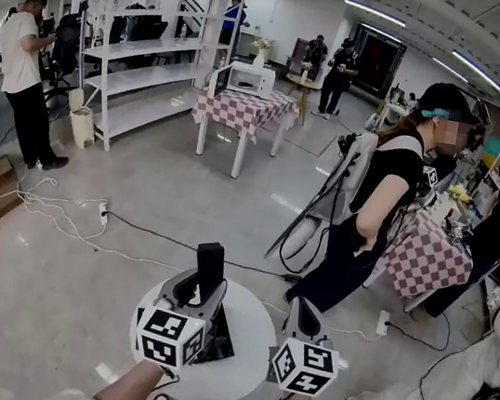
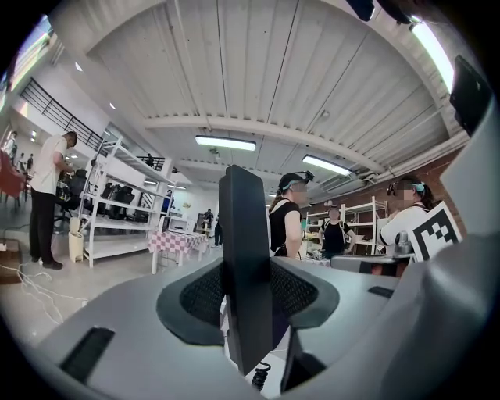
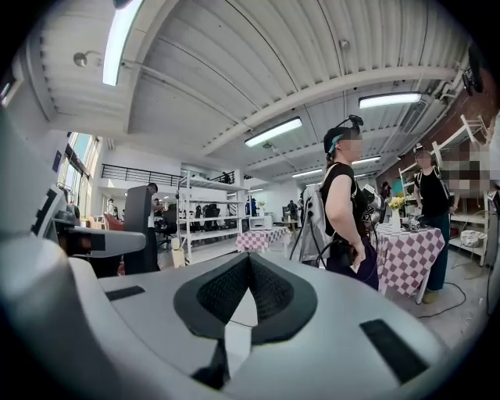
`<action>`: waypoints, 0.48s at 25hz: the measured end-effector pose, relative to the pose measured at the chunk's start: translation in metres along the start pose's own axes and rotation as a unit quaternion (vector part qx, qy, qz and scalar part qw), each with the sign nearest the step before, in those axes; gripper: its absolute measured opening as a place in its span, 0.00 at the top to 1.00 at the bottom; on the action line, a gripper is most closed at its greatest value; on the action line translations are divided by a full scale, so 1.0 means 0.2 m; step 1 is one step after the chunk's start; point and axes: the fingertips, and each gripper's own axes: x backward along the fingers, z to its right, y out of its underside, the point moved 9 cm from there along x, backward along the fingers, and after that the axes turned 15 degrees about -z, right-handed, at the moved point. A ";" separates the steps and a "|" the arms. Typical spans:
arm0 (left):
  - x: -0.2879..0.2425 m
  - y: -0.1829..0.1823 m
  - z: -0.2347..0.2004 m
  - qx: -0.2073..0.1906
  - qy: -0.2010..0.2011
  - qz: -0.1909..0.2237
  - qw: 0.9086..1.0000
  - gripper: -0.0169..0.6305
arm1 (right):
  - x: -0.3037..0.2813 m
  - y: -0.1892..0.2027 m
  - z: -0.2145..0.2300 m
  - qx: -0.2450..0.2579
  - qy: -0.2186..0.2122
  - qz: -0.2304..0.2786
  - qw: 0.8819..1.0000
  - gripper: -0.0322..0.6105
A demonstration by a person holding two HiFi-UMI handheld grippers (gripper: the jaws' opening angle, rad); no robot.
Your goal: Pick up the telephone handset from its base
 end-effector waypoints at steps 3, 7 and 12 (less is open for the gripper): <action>0.01 -0.02 0.02 -0.004 -0.011 0.004 1.000 0.68 | -0.01 -0.01 0.00 0.003 -0.008 0.002 1.000 0.91; 0.03 -0.02 0.01 -0.005 -0.024 -0.007 1.000 0.68 | 0.00 -0.01 -0.03 0.002 -0.016 0.001 1.000 0.91; 0.05 -0.02 0.01 -0.013 -0.030 -0.015 0.999 0.68 | 0.03 -0.01 -0.05 0.007 -0.017 -0.004 1.000 0.91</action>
